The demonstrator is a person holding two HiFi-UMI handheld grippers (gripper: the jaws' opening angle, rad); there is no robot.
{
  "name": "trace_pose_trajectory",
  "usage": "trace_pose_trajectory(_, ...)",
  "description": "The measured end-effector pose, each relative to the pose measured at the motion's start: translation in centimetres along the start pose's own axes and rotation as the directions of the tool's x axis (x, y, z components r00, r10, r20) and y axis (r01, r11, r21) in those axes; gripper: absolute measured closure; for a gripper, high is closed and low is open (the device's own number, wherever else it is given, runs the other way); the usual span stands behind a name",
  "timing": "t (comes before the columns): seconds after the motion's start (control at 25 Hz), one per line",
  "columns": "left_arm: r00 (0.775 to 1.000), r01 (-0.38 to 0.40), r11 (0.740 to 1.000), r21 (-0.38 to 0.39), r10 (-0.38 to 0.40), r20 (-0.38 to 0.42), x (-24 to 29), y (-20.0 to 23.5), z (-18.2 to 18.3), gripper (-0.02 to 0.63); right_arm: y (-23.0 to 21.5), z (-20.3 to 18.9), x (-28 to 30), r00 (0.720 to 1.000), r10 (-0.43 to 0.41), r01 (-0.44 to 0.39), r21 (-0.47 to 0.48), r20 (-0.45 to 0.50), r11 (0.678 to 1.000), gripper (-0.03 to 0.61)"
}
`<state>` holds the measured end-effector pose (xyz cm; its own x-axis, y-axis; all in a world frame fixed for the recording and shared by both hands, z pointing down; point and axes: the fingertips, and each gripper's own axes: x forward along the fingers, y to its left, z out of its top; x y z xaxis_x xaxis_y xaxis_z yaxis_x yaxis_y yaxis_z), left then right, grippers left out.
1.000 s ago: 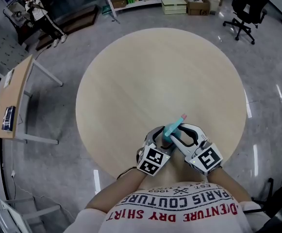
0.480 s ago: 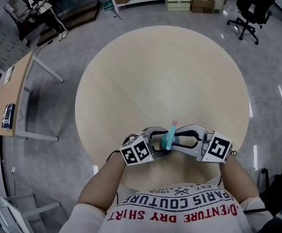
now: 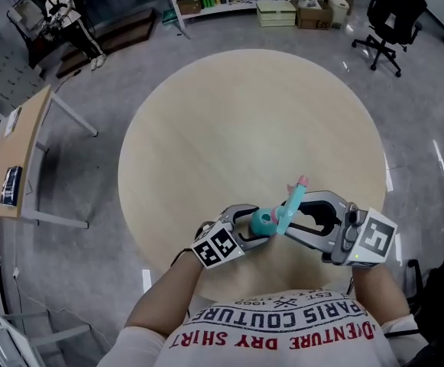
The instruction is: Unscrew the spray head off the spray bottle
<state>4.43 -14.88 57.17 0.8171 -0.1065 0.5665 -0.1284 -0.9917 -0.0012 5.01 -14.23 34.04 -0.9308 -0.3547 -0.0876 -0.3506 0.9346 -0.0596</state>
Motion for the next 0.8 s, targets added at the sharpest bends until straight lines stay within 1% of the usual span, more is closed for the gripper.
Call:
trace_pose_trajectory(0.08, 1.0, -0.018, 1.0, -0.016, 0.018, 0.013, -1.5, 0.1, -0.4, 0.288, 0.7, 2.7, 0.0, 0.999, -0.042, 0.042, 0.005, 0.023, 0.999, 0.451)
trace_pose_trajectory(0.16, 0.999, -0.028, 0.999, -0.032, 0.028, 0.018, -2.9, 0.3, -1.5, 0.288, 1.2, 4.2, 0.0, 0.997, -0.074, 0.073, 0.036, 0.034, 0.997, 0.451)
trace_pose_trajectory(0.24, 0.999, -0.033, 0.998, -0.05, 0.034, 0.021, -4.0, 0.4, -2.7, 0.288, 1.0, 4.4, -0.2, 0.993, -0.119, 0.119, 0.048, 0.014, 0.992, 0.451)
trace_pose_trajectory(0.28, 0.999, -0.036, 0.998, -0.056, 0.037, 0.023, -4.2, 0.4, -3.0, 0.288, 0.5, 3.9, -0.7, 0.988, -0.152, 0.153, 0.052, -0.017, 0.987, 0.451)
trace_pose_trajectory(0.36, 0.998, -0.046, 0.997, -0.066, 0.048, 0.028, -4.0, 0.1, -2.8, 0.288, -1.5, 1.3, -2.5, 0.967, -0.23, 0.239, 0.084, -0.109, 0.967, 0.451)
trace_pose_trajectory(0.44, 0.997, -0.057, 0.996, -0.073, 0.06, 0.039, -3.3, 0.1, -1.8, 0.288, -4.0, -2.5, -4.5, 0.933, -0.291, 0.325, 0.151, -0.211, 0.933, 0.453)
trace_pose_trajectory(0.52, 0.996, -0.067, 0.994, -0.084, 0.071, 0.056, -3.0, 0.1, -1.1, 0.288, -5.4, -6.5, -5.2, 0.901, -0.312, 0.378, 0.196, -0.3, 0.905, 0.451)
trace_pose_trajectory(0.6, 0.994, -0.072, 0.993, -0.098, 0.079, 0.072, -2.9, 0.0, -0.8, 0.288, -6.0, -10.2, -5.0, 0.872, -0.318, 0.412, 0.208, -0.372, 0.887, 0.453)
trace_pose_trajectory(0.68, 0.993, -0.075, 0.992, -0.102, 0.083, 0.083, -3.1, 0.0, -0.9, 0.288, -6.6, -13.7, -4.2, 0.844, -0.324, 0.444, 0.218, -0.428, 0.869, 0.453)
trace_pose_trajectory(0.8, 0.992, -0.081, 0.991, -0.108, 0.091, 0.092, -3.0, 0.1, -0.6, 0.288, -8.2, -18.1, -3.5, 0.796, -0.34, 0.506, 0.244, -0.501, 0.827, 0.451)
